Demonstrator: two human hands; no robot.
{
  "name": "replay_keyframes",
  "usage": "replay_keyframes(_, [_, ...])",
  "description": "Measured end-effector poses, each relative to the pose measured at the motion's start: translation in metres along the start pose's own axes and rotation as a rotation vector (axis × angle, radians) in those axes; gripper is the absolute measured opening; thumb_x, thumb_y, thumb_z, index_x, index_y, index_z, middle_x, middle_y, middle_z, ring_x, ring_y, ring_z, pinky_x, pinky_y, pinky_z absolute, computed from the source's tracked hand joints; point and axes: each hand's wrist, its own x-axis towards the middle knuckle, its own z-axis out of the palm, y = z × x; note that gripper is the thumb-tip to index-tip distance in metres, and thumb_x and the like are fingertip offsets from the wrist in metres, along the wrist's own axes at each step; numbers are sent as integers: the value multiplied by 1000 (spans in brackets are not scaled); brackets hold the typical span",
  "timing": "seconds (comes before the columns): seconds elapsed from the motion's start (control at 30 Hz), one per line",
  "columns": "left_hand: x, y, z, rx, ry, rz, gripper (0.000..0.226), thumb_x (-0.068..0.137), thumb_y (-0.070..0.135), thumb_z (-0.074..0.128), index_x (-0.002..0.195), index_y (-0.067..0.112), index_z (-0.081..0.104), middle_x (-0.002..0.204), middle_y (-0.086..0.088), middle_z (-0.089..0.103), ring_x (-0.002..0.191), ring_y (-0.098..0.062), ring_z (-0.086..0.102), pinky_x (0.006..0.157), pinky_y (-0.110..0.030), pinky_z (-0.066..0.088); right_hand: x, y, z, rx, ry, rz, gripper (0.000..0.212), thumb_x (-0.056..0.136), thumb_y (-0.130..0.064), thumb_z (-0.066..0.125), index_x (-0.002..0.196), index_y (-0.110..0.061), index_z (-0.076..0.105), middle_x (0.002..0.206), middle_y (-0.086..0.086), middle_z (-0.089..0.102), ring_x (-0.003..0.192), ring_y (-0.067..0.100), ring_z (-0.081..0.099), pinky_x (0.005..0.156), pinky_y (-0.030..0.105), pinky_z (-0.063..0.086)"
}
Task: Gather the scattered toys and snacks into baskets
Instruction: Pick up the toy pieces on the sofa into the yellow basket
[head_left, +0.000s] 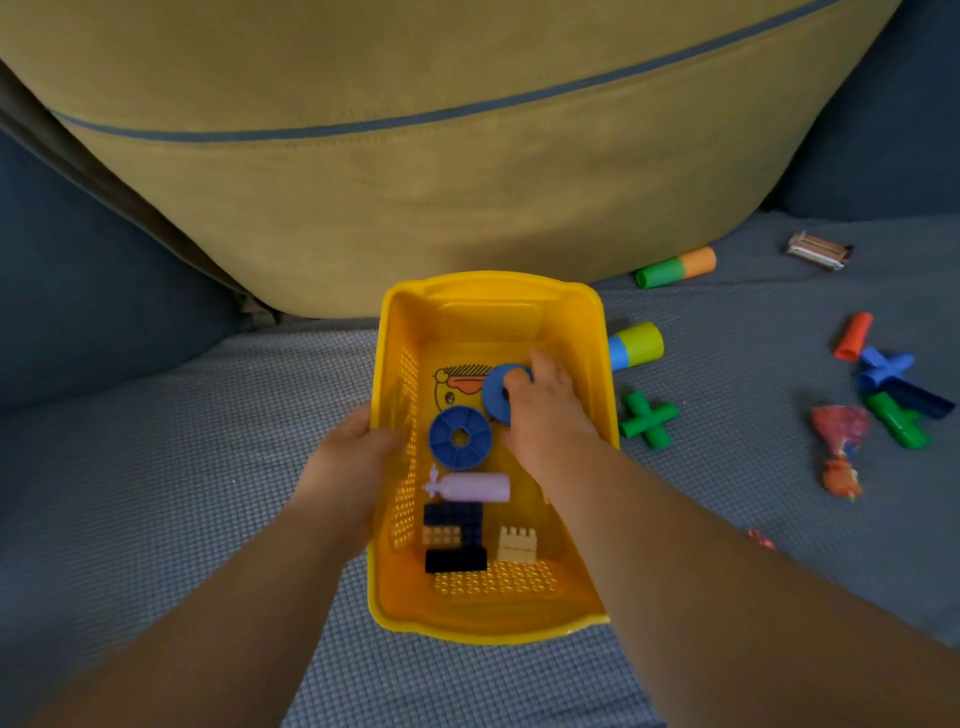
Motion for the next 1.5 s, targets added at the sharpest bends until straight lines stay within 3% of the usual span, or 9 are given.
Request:
replay_keyframes(0.17, [5,6,-5,-60,39,-15,26,93,6,52,104,23,68,96,-15,75,89,-41,71,80,-61,56,6,-3,-47,356,449,-161,33,95,-15,52,128,-11,52,132,8,49,121,23,47,99,32,41])
replay_keyframes(0.3, [11,14,-2,-16,39,-2,27,92,8,52,101,26,70,92,-12,76,87,-39,72,81,-62,55,21,24,-76,556,727,57,28,97,-18,48,124,-15,54,119,1,56,107,13,55,84,23,43])
replay_keyframes(0.43, [18,16,-1,-18,66,-8,27,92,7,52,102,26,69,89,-11,76,84,-38,72,79,-60,57,38,77,-59,410,571,227,37,96,-18,49,133,-17,48,131,6,51,121,22,48,98,36,41])
replay_keyframes(0.67, [26,15,-4,-41,124,-23,27,91,6,52,100,25,70,94,-15,76,90,-43,70,81,-66,53,50,105,-24,-149,-7,281,79,91,-8,53,150,-36,9,160,0,0,145,31,-14,115,58,-3])
replay_keyframes(0.9, [28,15,1,-31,124,-26,28,92,6,51,104,24,69,95,-15,75,89,-42,71,80,-66,54,43,106,-25,-107,173,307,56,92,-30,56,143,-30,31,132,14,37,125,34,35,107,50,28])
replay_keyframes(1.03, [21,19,9,-17,98,-21,28,93,7,50,105,24,68,94,-13,76,87,-40,71,78,-64,55,42,92,-57,238,445,271,61,91,-30,60,144,-23,31,130,18,37,117,35,40,97,44,36])
replay_keyframes(1.2, [7,24,23,18,49,-7,29,95,7,49,92,29,67,80,-4,76,81,-33,72,75,-51,58,28,49,-99,268,620,92,61,90,-34,60,144,-24,33,126,12,40,113,27,43,91,39,41])
replay_keyframes(1.33, [-9,24,35,34,12,5,28,93,7,49,94,26,70,82,-7,76,81,-34,72,77,-53,58,3,10,-96,171,458,-6,58,89,-52,53,137,-23,38,116,4,53,105,24,50,77,34,40])
replay_keyframes(1.5, [-24,20,40,22,-5,-16,32,90,10,51,81,31,73,92,-23,72,91,-49,67,80,-65,54,-9,-24,-64,351,154,211,53,91,-57,46,128,-20,35,107,3,63,88,22,61,61,30,40])
